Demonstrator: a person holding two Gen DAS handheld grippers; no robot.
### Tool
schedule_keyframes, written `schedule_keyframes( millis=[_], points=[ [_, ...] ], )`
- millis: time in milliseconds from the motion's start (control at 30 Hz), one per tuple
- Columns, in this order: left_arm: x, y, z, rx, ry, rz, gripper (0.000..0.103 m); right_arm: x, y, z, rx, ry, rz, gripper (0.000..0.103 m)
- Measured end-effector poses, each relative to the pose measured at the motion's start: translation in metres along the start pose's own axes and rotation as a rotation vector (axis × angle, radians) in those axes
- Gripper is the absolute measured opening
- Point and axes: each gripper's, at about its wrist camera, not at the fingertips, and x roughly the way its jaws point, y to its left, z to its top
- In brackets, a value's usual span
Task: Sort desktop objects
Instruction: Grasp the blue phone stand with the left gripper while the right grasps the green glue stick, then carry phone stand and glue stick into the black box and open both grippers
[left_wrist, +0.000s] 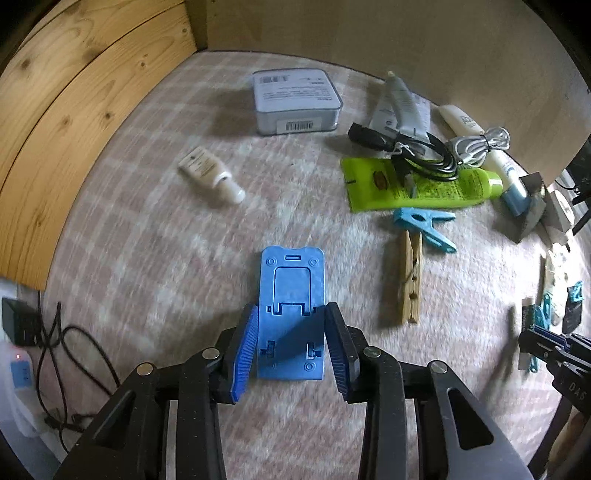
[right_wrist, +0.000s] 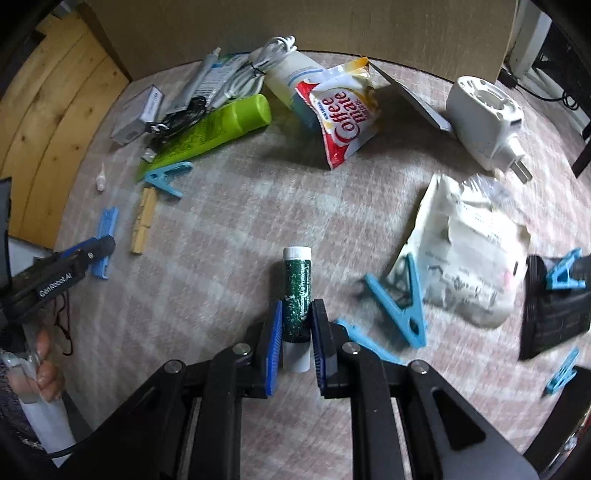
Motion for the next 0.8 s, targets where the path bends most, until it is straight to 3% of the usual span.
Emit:
schedule_keyframes(
  millis=[267, 333, 500, 567, 800],
  points=[
    [-0.04, -0.019, -0.027, 0.037, -0.059, -0.042, 0.034, -0.044, -0.017, -0.016, 0.046, -0.069, 0.059, 0.015],
    [-0.049, -0.047, -0.029, 0.07, -0.071, -0.06, 0.034, -0.058, -0.025, -0.033, 0.069, -0.091, 0.062, 0.015],
    [-0.07, -0.091, 0.032, 0.188, -0.081, -0.124, 0.034, -0.085, -0.059, -0.054, 0.169, -0.142, 0.062, 0.015],
    [-0.07, -0.11, 0.034, 0.244, -0.072, -0.161, 0.034, -0.101, -0.081, -0.068, 0.211, -0.167, 0.043, 0.015],
    [-0.1, -0.226, -0.003, 0.461, -0.033, -0.274, 0.034, -0.151, -0.162, -0.125, 0.389, -0.265, -0.023, 0.015]
  ],
)
